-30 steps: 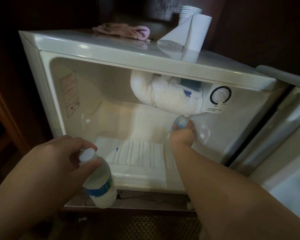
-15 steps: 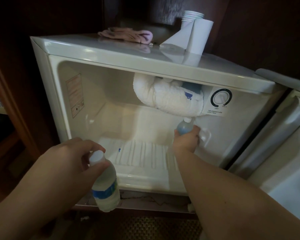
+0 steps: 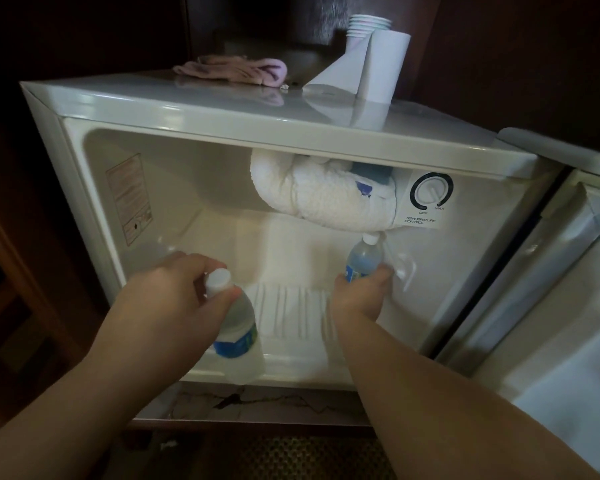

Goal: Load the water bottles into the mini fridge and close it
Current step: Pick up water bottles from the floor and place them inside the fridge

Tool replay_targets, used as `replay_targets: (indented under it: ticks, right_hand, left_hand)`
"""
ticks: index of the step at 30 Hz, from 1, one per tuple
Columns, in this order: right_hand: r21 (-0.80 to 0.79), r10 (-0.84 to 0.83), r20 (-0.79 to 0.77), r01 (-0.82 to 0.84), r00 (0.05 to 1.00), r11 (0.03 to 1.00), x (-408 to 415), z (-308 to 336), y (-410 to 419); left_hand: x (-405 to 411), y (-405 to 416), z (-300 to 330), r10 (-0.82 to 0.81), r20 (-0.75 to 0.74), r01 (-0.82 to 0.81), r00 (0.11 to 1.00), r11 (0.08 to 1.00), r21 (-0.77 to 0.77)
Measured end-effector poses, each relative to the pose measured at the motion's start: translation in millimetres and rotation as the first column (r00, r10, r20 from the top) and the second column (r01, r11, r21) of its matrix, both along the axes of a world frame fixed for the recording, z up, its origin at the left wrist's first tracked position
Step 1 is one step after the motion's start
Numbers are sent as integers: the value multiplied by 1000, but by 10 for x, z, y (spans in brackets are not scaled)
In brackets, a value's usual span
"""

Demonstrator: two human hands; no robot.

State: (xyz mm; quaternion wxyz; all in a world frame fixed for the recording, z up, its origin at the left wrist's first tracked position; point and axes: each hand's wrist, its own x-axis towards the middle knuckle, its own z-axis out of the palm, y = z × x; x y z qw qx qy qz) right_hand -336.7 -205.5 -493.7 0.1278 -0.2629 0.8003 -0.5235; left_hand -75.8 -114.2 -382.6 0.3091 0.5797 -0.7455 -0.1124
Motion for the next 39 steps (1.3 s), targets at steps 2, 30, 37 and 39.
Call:
replay_targets:
  ticks: [2, 30, 37, 39]
  right_hand:
    - [48, 44, -46, -42, 998, 998, 84, -92, 110]
    - [830, 834, -287, -313, 471, 462, 282, -883, 1176]
    - [847, 828, -267, -290, 493, 446, 301, -897, 1140]
    - [833, 810, -251, -309, 529, 460, 302, -1017, 1099]
  left_hand:
    - [-94, -86, -13, 4, -23, -4, 1000, 1000, 4]
    - [-1385, -1185, -690, -32, -326, 25, 945, 999, -27]
    - [-1754, -1372, -725, 5, -361, 8, 933, 999, 34]
    - [-1845, -1408, -712, 30, -416, 4, 909, 997, 81]
